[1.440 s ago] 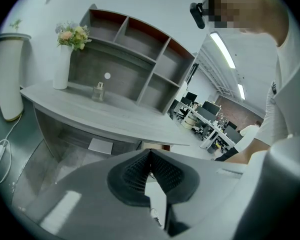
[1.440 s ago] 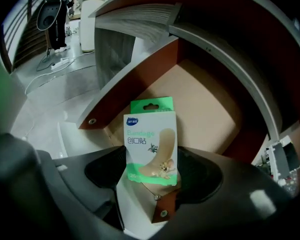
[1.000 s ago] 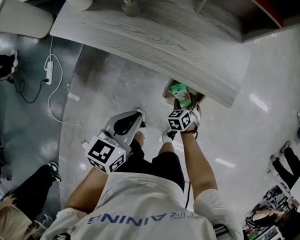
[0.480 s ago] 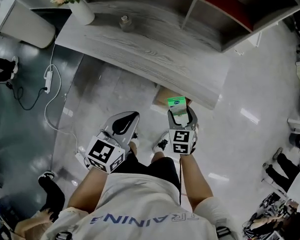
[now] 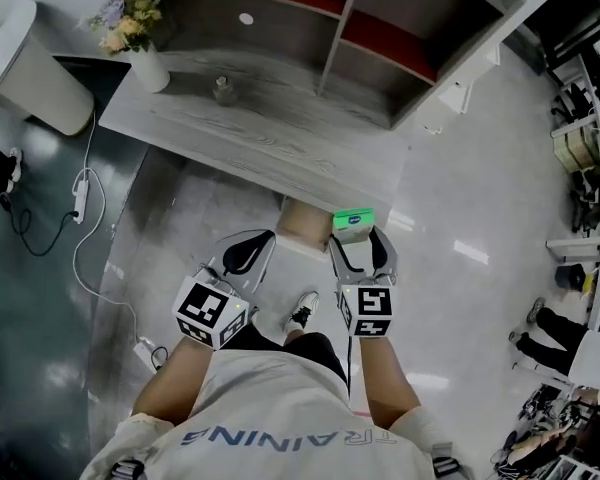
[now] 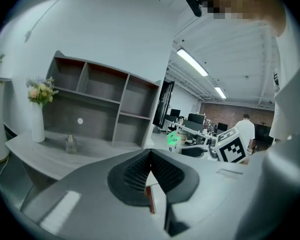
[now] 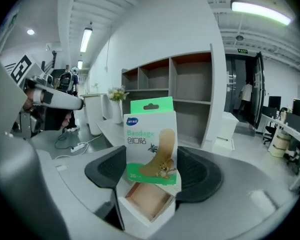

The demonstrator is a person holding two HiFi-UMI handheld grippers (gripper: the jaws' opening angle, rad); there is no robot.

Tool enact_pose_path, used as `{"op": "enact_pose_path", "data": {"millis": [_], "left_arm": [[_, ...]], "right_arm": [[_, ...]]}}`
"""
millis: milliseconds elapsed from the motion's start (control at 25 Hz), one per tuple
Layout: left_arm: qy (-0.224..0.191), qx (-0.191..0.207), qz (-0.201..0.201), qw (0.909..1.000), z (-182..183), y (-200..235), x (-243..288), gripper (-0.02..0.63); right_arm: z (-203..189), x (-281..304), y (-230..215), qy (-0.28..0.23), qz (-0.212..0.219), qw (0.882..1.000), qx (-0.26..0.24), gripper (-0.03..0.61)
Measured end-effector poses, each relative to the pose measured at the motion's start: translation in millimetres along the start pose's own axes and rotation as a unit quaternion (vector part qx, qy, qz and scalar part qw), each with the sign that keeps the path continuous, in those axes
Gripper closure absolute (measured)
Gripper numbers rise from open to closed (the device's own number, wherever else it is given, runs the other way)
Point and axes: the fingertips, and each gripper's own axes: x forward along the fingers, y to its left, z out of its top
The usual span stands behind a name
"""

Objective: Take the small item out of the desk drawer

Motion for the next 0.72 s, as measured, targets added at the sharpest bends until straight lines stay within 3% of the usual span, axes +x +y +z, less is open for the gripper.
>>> {"op": "enact_pose_path", "data": {"millis": [280,720], "left_arm": [[-0.036,0.031,-0.029,0.9985,48,-30,3,0.612],[-0.094,0.071,-0.050,0.9918,111,-49,-5,0.612]], "right_arm": [[66,-50,-18,-0.073,-0.016,0.997,0.023,0.249],[155,-107,-39,-0.167,-0.042,0.985,0.013,0.249]]}}
